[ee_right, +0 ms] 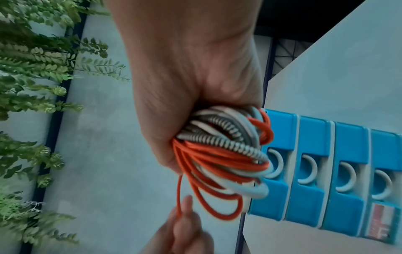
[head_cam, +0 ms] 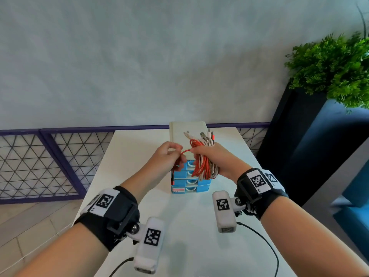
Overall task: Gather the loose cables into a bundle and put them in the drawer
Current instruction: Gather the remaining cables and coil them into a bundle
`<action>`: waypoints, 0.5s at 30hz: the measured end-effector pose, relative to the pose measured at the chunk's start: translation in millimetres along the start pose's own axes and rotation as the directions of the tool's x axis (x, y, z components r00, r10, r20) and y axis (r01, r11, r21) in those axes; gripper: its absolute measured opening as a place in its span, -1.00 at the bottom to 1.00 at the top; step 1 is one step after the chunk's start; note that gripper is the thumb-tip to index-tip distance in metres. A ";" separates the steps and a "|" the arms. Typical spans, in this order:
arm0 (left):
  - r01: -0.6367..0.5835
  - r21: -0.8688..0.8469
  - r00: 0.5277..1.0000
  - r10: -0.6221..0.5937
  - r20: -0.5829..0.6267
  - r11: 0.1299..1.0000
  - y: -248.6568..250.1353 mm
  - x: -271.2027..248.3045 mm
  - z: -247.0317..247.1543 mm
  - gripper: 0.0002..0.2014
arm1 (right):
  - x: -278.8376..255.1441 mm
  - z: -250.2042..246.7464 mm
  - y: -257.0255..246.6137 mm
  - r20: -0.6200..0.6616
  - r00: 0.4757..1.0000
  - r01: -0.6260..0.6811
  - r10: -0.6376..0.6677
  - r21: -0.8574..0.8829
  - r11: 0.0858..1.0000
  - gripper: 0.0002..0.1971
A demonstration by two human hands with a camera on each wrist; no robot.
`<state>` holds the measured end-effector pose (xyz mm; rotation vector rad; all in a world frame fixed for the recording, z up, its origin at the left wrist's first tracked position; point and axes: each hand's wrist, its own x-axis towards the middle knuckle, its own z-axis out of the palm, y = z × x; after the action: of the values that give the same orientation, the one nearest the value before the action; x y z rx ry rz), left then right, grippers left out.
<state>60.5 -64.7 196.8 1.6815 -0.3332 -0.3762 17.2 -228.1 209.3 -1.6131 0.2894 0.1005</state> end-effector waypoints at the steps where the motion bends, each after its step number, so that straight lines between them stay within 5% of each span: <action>1: 0.054 0.001 0.998 -0.054 0.032 0.999 -0.6 -1.3 -5.5 -0.84 | 2.4 -4.1 1.7 -0.058 0.998 0.003 -0.003 0.002 1.000 -0.85; 6: 0.117 0.054 0.974 -0.125 0.190 0.992 -2.5 -9.2 -21.1 -0.80 | 7.1 -11.8 7.7 -0.211 0.977 0.004 -0.036 -0.152 0.988 -0.64; 15: 0.143 -0.150 0.987 -0.129 0.093 0.978 15.0 -10.8 8.4 -0.89 | 1.6 14.7 3.4 0.117 0.990 0.064 -0.073 0.074 0.995 -0.54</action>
<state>47.0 -69.7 211.2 1.5416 -0.2437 -0.5615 19.5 -213.9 204.7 -1.5390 0.1432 0.1324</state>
